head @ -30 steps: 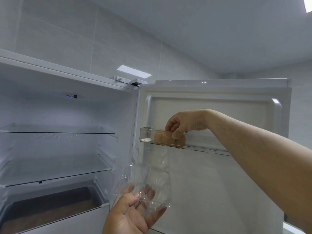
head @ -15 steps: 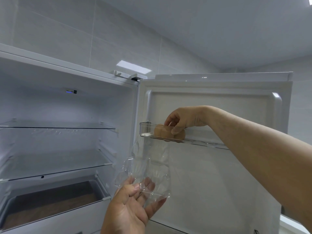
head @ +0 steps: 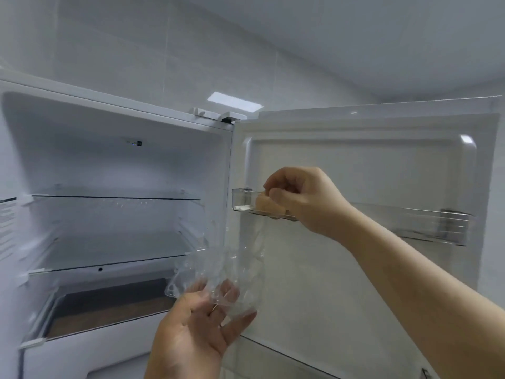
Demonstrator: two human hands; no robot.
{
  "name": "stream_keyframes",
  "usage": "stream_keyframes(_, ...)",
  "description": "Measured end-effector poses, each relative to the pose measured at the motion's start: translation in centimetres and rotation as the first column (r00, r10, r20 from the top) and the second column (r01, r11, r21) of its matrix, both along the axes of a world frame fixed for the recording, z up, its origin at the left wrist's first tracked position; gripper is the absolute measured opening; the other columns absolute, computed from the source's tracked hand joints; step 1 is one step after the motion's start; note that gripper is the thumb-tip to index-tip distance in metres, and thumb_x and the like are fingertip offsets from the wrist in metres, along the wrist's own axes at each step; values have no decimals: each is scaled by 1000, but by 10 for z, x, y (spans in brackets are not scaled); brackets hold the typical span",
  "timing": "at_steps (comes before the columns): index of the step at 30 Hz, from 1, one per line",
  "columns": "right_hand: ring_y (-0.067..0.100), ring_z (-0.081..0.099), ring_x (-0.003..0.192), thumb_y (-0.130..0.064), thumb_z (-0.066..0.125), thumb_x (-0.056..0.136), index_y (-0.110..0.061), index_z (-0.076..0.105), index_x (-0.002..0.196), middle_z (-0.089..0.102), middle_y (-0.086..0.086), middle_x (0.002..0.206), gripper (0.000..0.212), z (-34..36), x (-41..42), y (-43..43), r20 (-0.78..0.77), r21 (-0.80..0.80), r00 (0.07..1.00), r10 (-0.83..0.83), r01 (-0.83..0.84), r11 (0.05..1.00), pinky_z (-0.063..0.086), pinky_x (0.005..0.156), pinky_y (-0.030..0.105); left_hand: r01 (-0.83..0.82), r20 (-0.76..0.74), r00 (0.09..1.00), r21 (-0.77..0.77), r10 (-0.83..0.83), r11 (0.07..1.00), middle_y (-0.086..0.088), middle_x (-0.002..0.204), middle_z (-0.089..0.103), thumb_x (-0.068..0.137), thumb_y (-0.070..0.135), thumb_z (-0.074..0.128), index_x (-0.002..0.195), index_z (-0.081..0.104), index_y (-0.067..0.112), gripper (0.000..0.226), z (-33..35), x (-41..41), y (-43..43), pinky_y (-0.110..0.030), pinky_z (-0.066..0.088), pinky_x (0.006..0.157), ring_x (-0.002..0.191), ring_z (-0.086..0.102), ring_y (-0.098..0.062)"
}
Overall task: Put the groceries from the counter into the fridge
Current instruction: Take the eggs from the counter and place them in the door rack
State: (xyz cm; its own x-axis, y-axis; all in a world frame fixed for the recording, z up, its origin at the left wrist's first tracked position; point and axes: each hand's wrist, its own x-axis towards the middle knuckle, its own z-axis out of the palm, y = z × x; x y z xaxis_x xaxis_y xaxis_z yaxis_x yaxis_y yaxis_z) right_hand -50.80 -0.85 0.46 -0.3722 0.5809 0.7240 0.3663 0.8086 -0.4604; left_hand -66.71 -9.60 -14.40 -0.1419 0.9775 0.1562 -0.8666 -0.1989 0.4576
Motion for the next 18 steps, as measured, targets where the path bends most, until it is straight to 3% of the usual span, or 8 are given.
stream_keyframes(3, 14, 53, 59, -11, 58, 83, -21, 64, 65, 59, -4, 63, 21, -40, 1, -10, 41, -6, 998, 52, -51, 999, 44, 57, 30, -35, -32, 999, -8, 35, 999, -27, 107, 62, 76, 9, 50, 127, 51, 7, 51, -8, 1, -11, -64, 54, 65, 107, 58, -44)
stream_keyframes(7, 17, 64, 64, -9, 59, 85, -21, 69, 69, 70, -1, 71, 23, -87, 9, -2, 51, -136, 997, -51, 57, 989, 53, 62, 35, -111, -20, 994, -9, 111, 994, -30, 126, 58, 90, 12, 43, 134, 48, 8, 45, -22, 3, -33, -64, 54, 66, 118, 57, -45)
stream_keyframes(9, 15, 64, 64, -11, 58, 87, -21, 68, 70, 71, 2, 74, 23, -106, 14, 1, 66, -237, 996, -64, 78, 968, 53, 63, 35, -126, -61, 990, 14, 127, 992, -30, 125, 61, 69, 22, 71, 132, 51, 11, 68, -31, 6, -46, -64, 56, 67, 115, 61, -44)
stream_keyframes(11, 13, 62, 60, -13, 57, 88, -15, 70, 74, 71, 6, 76, 20, -122, 22, 1, 5, -376, 998, -70, 67, 924, 52, 61, 35, -149, -77, 986, 18, 150, 989, -29, 122, 63, 27, 21, 91, 132, 52, 15, 112, -42, 10, -56, -61, 56, 67, 110, 64, -43)
stream_keyframes(14, 17, 65, 66, -19, 58, 94, -8, 69, 89, 72, 12, 92, 16, -140, 37, -4, -172, -615, 983, -67, -54, 786, 56, 68, 34, -123, -102, 987, 40, 126, 992, -29, 121, 64, 14, 19, 92, 133, 52, 14, 126, -55, 22, -72, -58, 58, 66, 110, 64, -42)
stream_keyframes(18, 34, 68, 93, -32, 56, 98, 1, 54, 116, 62, 24, 116, 37, -150, 58, -18, -476, -787, 878, -53, -398, 471, 59, 79, 42, -45, -144, 988, 14, 47, 999, -34, 123, 60, 12, 16, 92, 131, 53, 6, 126, -68, 44, -93, -61, 57, 62, 108, 64, -46)
